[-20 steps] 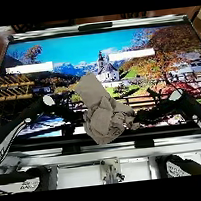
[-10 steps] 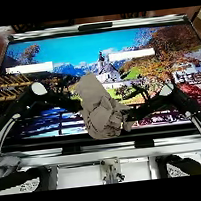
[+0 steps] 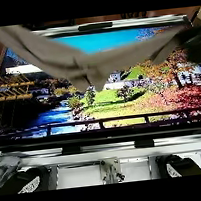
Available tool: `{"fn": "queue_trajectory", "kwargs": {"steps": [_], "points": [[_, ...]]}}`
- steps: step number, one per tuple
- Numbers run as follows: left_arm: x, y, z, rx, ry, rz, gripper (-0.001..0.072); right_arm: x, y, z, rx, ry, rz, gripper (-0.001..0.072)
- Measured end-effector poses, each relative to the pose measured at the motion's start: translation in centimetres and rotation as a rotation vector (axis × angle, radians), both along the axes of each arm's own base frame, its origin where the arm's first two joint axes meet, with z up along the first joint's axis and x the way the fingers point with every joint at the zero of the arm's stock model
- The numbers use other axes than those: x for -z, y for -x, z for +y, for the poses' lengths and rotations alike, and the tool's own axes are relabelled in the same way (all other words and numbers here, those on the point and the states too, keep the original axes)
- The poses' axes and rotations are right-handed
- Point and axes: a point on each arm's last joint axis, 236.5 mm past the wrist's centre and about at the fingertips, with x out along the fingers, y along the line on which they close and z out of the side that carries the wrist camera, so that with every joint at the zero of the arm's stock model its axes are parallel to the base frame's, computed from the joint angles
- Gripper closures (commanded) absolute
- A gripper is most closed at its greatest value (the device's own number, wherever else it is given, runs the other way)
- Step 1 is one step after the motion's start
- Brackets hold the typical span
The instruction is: Fold the shirts.
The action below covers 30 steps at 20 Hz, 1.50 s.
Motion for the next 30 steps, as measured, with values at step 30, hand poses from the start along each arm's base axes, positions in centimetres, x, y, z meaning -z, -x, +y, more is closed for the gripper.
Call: {"fn": "queue_trajectory", "kwargs": {"steps": [30], "points": [[39.6, -20.1, -8.7, -0.013, -0.198, 0.866, 0.0542, 39.6, -12.9, -2.3, 0.344, 0.047, 1.103, 0.0650]]}}
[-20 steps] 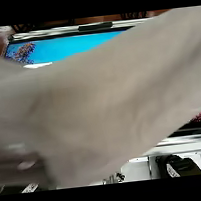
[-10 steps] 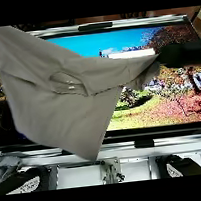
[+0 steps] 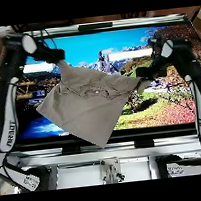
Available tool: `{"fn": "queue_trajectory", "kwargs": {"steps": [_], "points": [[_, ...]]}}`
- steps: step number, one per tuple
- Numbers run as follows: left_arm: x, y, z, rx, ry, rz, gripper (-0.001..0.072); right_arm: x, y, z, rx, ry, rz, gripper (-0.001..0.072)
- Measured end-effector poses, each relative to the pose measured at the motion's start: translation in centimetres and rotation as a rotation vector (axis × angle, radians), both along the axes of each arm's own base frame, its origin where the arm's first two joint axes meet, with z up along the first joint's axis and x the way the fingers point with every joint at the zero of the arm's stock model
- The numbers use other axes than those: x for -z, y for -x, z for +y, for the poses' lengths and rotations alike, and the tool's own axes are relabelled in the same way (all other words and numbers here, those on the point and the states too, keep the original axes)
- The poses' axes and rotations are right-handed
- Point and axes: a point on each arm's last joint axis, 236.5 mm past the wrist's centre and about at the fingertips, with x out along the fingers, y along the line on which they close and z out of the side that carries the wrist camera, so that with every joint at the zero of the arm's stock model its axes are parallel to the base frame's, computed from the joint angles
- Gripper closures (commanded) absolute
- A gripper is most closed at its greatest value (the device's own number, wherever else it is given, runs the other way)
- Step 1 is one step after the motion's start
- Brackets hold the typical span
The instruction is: Fold the shirts.
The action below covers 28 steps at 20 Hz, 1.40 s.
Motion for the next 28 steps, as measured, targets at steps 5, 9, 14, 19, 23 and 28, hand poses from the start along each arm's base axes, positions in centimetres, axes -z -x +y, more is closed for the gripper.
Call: {"fn": "queue_trajectory", "kwargs": {"steps": [5, 9, 14, 19, 23, 28], "points": [[6.6, 4.1, -1.7, 0.065, -0.088, 0.255, -0.0013, 4.0, 0.4, -0.5, -0.026, 0.035, 0.100, 0.0650], [3.6, 9.6, 2.1, 0.076, -0.146, 0.426, -0.0013, 3.3, 2.0, -0.8, -0.092, 0.051, 0.145, 0.0650], [-4.8, 15.5, 3.8, 0.040, -0.021, 0.394, -0.0013, 0.9, 3.5, -2.8, -0.174, 0.139, 0.143, 0.0650], [-4.9, 21.2, 1.9, 0.017, 0.156, 0.433, -0.0012, -0.2, 4.0, -3.5, -0.208, 0.172, 0.138, 0.0650], [-1.8, 23.9, -1.6, -0.032, 0.340, 0.462, -0.0012, -0.3, 4.8, -3.5, -0.221, 0.168, 0.163, 0.0650], [4.4, 27.1, -4.2, -0.118, 0.425, 0.546, -0.0012, -0.4, 5.0, -3.2, -0.225, 0.157, 0.169, 0.0650]]}}
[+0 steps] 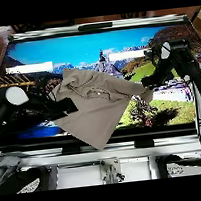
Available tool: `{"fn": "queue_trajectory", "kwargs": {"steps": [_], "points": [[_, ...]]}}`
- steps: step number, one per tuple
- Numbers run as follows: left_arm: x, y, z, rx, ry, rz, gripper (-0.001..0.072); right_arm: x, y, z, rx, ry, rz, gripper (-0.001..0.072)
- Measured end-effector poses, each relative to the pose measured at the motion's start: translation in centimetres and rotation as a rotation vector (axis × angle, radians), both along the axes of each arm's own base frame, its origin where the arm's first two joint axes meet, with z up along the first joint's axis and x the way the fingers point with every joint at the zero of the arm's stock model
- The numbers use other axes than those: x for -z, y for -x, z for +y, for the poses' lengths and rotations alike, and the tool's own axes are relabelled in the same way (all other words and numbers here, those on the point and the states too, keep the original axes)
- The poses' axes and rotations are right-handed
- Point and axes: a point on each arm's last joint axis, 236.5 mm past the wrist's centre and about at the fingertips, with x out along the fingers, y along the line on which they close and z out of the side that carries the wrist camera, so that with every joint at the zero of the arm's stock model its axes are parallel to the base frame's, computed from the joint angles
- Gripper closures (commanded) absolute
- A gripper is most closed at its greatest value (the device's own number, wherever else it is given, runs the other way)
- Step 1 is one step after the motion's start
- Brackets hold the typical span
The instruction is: Fold the shirts.
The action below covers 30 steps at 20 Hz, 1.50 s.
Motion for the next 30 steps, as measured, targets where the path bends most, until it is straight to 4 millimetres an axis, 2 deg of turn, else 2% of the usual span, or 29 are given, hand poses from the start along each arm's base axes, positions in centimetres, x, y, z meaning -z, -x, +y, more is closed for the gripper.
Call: {"fn": "queue_trajectory", "kwargs": {"steps": [2, 5, 13, 24, 27, 30], "points": [[2.3, 0.8, -0.9, -0.037, 0.025, 0.028, -0.0012, 0.0, -0.2, 0.3, 0.000, -0.011, -0.009, 0.0651], [4.7, 1.9, -1.6, -0.068, 0.048, 0.063, -0.0013, 0.0, -0.3, 0.6, 0.000, -0.027, -0.013, 0.0650], [7.5, 5.5, -1.8, -0.024, 0.144, 0.168, -0.0013, 0.0, -0.4, 1.0, -0.016, -0.041, -0.017, 0.0650], [10.2, 5.7, -0.6, -0.095, 0.152, 0.236, -0.0012, 0.0, -0.7, 1.0, -0.019, -0.043, -0.030, 0.0650], [10.3, 5.2, -0.6, -0.105, 0.152, 0.227, -0.0011, 0.0, -0.8, 1.0, -0.019, -0.043, -0.032, 0.0650], [9.5, 4.0, -0.8, -0.096, 0.163, 0.180, -0.0009, 0.0, -0.9, 1.0, -0.019, -0.044, -0.038, 0.0650]]}}
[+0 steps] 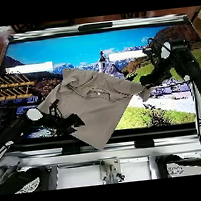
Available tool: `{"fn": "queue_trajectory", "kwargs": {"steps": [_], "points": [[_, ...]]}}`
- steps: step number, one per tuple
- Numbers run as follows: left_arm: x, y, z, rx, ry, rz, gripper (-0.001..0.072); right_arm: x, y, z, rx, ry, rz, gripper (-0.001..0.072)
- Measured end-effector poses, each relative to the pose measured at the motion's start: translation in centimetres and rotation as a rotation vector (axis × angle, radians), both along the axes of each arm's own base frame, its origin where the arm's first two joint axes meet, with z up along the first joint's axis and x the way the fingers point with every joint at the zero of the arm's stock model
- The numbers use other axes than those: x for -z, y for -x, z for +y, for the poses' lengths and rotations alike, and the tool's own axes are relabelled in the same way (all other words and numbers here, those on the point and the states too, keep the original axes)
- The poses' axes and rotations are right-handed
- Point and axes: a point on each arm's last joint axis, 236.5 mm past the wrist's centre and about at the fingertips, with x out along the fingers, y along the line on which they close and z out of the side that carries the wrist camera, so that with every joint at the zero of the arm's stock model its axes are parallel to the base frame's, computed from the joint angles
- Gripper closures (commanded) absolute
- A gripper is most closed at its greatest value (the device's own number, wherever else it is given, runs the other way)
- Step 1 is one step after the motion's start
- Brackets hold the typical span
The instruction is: Fold the shirts.
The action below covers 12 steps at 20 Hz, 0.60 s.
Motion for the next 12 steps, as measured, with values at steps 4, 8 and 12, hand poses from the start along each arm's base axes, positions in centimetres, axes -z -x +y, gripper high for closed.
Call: {"fn": "queue_trajectory", "kwargs": {"steps": [4, 8, 12], "points": [[-1.8, -2.2, -0.4, 0.020, 0.006, -0.085, -0.0009, 0.0, 0.0, 0.0, 0.000, 0.000, -0.001, 0.0650], [-2.7, -3.2, -0.3, -0.008, 0.004, -0.090, -0.0010, 0.0, 0.0, 0.0, 0.001, 0.000, -0.001, 0.0650], [-1.4, -1.7, -0.8, -0.081, -0.039, 0.006, -0.0010, 0.0, -0.1, 0.0, 0.012, -0.001, -0.002, 0.0650]]}}
